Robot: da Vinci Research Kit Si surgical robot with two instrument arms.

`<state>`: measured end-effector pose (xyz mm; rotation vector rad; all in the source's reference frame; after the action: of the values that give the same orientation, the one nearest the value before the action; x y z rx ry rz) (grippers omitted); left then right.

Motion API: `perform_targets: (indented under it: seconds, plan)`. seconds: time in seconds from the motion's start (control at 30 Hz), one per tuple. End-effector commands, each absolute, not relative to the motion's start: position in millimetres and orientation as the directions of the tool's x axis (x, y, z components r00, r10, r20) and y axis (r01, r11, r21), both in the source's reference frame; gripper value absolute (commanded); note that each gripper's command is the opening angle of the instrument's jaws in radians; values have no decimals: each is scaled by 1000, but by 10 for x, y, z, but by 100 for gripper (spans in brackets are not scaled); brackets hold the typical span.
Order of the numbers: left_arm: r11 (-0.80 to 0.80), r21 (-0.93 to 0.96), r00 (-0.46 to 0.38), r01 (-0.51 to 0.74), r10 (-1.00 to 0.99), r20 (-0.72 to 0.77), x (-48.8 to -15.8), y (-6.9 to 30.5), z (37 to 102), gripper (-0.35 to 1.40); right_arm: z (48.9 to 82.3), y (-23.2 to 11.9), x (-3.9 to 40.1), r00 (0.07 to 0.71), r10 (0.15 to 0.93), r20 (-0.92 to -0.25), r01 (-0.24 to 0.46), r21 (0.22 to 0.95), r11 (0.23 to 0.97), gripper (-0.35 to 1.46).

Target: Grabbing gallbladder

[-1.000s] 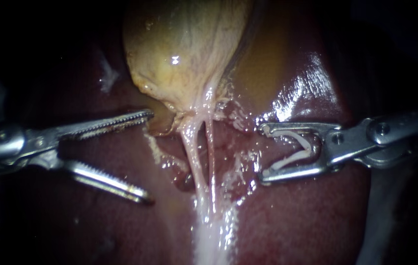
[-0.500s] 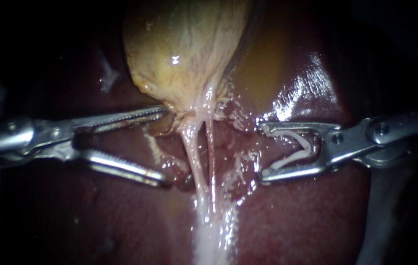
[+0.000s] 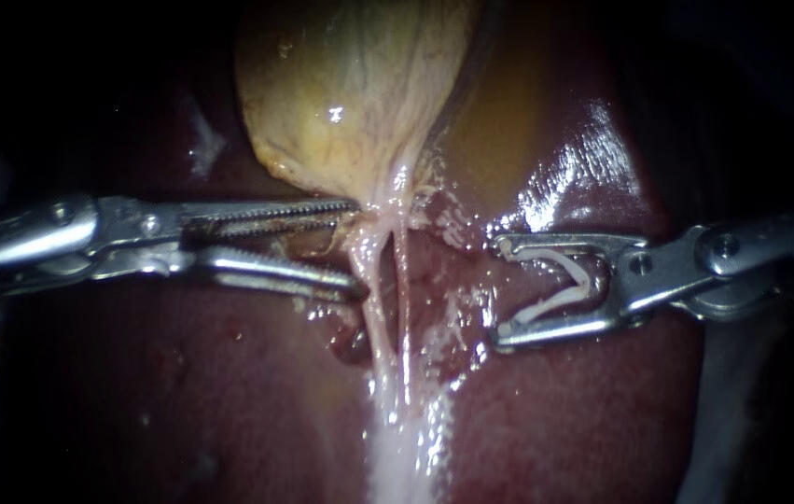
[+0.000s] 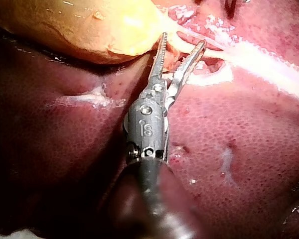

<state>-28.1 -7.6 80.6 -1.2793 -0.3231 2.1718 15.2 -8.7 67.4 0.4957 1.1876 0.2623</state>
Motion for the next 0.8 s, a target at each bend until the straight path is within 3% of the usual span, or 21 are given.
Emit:
perform_targets:
  seconds: [0.03, 0.17, 0.3, 0.8]
  plan:
    - [-795, -485, -362, -366, 601, -712, -279, -75, 807, 14, 674, -87, 152, 361, 448, -818, 61, 500, 864, 50]
    - [-788, -494, -356, -368, 610, -708, -275, -72, 811, 11, 674, -87, 152, 361, 448, -818, 61, 500, 864, 50]
    - [-773, -511, -355, -376, 629, -691, -270, -68, 814, -33, 674, -88, 152, 361, 447, -818, 61, 500, 864, 50]
    - [-744, -542, -349, -390, 664, -661, -264, -71, 798, -35, 673, -88, 152, 361, 447, -818, 61, 500, 864, 50]
